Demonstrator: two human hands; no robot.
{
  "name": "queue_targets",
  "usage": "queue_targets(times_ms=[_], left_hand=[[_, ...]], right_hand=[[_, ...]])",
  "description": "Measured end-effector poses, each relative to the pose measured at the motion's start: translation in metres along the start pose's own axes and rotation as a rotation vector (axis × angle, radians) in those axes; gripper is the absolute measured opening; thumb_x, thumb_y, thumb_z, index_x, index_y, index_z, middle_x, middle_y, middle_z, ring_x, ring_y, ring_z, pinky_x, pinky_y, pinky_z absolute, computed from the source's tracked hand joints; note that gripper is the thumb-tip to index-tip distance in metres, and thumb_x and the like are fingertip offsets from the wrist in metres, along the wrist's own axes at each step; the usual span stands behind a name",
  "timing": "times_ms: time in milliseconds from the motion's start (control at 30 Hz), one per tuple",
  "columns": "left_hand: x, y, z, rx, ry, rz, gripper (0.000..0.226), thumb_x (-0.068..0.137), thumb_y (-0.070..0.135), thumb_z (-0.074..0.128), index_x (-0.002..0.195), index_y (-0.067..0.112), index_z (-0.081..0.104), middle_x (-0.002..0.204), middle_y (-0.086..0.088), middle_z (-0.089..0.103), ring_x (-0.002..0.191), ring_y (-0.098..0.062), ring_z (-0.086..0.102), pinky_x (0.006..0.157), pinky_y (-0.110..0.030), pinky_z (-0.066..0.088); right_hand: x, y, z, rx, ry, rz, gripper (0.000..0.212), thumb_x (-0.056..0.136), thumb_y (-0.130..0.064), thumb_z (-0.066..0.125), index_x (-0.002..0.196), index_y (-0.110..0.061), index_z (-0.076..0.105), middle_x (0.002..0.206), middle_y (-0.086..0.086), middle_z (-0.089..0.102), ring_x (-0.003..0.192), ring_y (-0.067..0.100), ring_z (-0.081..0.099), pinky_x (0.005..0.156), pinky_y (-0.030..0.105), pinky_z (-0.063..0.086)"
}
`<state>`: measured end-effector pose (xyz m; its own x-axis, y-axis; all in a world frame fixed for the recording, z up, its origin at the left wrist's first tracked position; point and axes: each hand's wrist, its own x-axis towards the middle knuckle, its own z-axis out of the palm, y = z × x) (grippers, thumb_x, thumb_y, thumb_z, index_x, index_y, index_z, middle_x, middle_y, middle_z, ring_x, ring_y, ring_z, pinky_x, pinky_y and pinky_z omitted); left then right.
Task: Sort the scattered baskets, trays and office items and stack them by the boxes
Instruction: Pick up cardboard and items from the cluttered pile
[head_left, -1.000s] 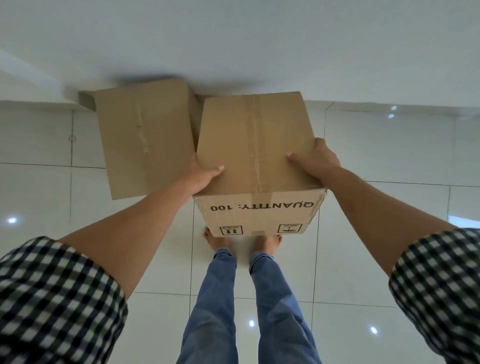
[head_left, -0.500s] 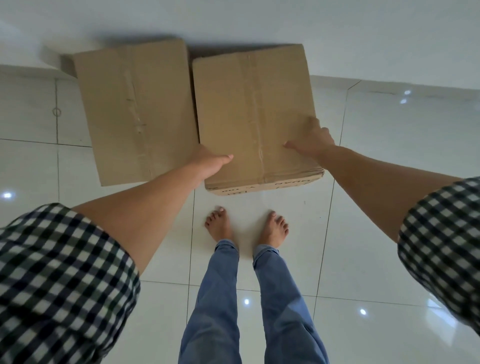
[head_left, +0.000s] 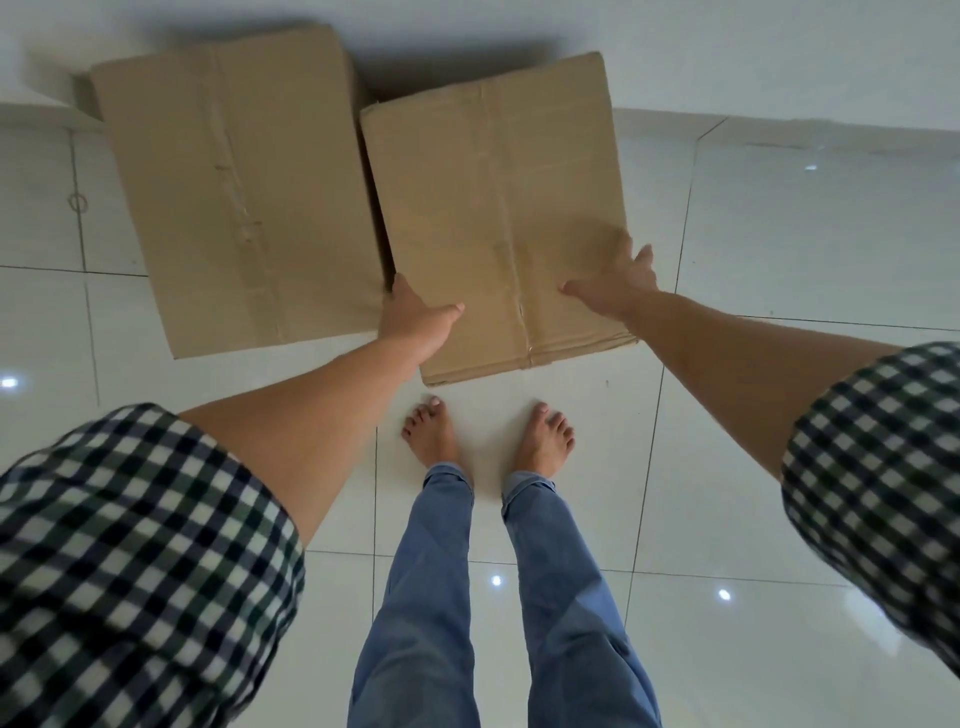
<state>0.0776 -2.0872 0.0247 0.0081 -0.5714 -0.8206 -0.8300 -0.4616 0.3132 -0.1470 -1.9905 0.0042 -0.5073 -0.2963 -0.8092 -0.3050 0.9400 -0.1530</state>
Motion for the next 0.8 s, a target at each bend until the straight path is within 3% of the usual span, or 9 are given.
queue_targets(times_ms=[133,200,233,267,333,433,567,700,800], left_hand=[[-0.013,-0.02,0.017,0.126,-0.056,-0.131,0.094,0.091,0.042,0.07,0.159,0.015,0.012,0.16,-0.01,0.031,0.14,-0.031,0.041,0.111,-0.039,0.04],[-0.018,-0.027,0.025,0.187,-0.106,-0.164,0.098,0.092,0.042,0.068,0.16,0.018,0.002,0.158,-0.01,0.033,0.134,-0.03,0.046,0.089,-0.036,0.051],[-0.019,-0.028,0.028,0.2,-0.122,-0.183,0.101,0.093,0.041,0.067,0.16,0.021,-0.005,0.157,-0.011,0.034,0.127,-0.029,0.05,0.071,-0.033,0.051],[-0.02,-0.029,0.031,0.197,-0.129,-0.201,0.104,0.093,0.039,0.067,0.159,0.024,-0.012,0.155,-0.011,0.035,0.12,-0.028,0.052,0.063,-0.031,0.047],[-0.023,-0.033,0.038,0.105,-0.15,-0.302,0.111,0.093,0.038,0.068,0.156,0.027,-0.022,0.157,-0.014,0.034,0.122,-0.032,0.052,0.079,-0.037,0.051],[-0.023,-0.041,0.044,-0.059,-0.208,-0.435,0.112,0.093,0.042,0.068,0.156,0.024,-0.023,0.162,-0.014,0.027,0.138,-0.037,0.042,0.108,-0.053,0.04],[-0.015,-0.045,0.043,-0.198,-0.13,-0.375,0.113,0.089,0.044,0.072,0.159,0.018,-0.013,0.16,-0.01,0.031,0.136,-0.031,0.043,0.099,-0.039,0.045],[-0.003,-0.044,0.03,-0.231,0.012,-0.328,0.108,0.085,0.054,0.071,0.161,0.014,0.005,0.162,-0.01,0.027,0.144,-0.03,0.035,0.117,-0.045,0.033],[-0.001,-0.034,0.023,-0.341,0.063,-0.304,0.101,0.085,0.055,0.072,0.158,0.015,0.015,0.16,-0.009,0.03,0.141,-0.03,0.038,0.116,-0.045,0.034]], right_hand=[[-0.014,0.015,0.025,0.12,0.0,0.127,0.109,0.083,-0.037,0.077,0.158,-0.04,-0.003,0.149,0.016,0.027,0.133,0.043,0.039,0.105,0.048,0.04],[-0.019,0.022,0.03,0.147,0.006,0.154,0.109,0.084,-0.035,0.076,0.158,-0.041,-0.003,0.147,0.015,0.029,0.129,0.042,0.042,0.104,0.048,0.043],[-0.021,0.025,0.032,0.16,0.013,0.179,0.107,0.084,-0.034,0.075,0.158,-0.039,-0.001,0.146,0.015,0.03,0.126,0.042,0.044,0.103,0.05,0.045],[-0.022,0.03,0.033,0.186,0.012,0.22,0.104,0.085,-0.032,0.074,0.158,-0.036,0.001,0.144,0.015,0.03,0.122,0.041,0.045,0.102,0.051,0.047],[-0.025,0.038,0.036,0.291,-0.025,0.314,0.096,0.085,-0.029,0.071,0.157,-0.03,0.006,0.14,0.015,0.035,0.112,0.038,0.046,0.089,0.051,0.052],[-0.026,0.045,0.041,0.424,-0.105,0.359,0.089,0.086,-0.03,0.07,0.152,-0.027,0.009,0.132,0.013,0.047,0.111,0.036,0.049,0.07,0.044,0.046],[-0.029,0.041,0.042,0.471,-0.136,0.337,0.083,0.085,-0.038,0.073,0.144,-0.023,0.017,0.123,0.01,0.053,0.108,0.035,0.05,0.068,0.042,0.044],[-0.031,0.032,0.041,0.515,-0.199,0.255,0.09,0.085,-0.041,0.074,0.149,-0.026,0.014,0.118,0.005,0.054,0.108,0.029,0.051,0.08,0.043,0.044],[-0.033,0.025,0.036,0.516,-0.225,0.21,0.091,0.085,-0.043,0.074,0.15,-0.027,0.013,0.125,0.008,0.056,0.118,0.032,0.053,0.088,0.047,0.049]])
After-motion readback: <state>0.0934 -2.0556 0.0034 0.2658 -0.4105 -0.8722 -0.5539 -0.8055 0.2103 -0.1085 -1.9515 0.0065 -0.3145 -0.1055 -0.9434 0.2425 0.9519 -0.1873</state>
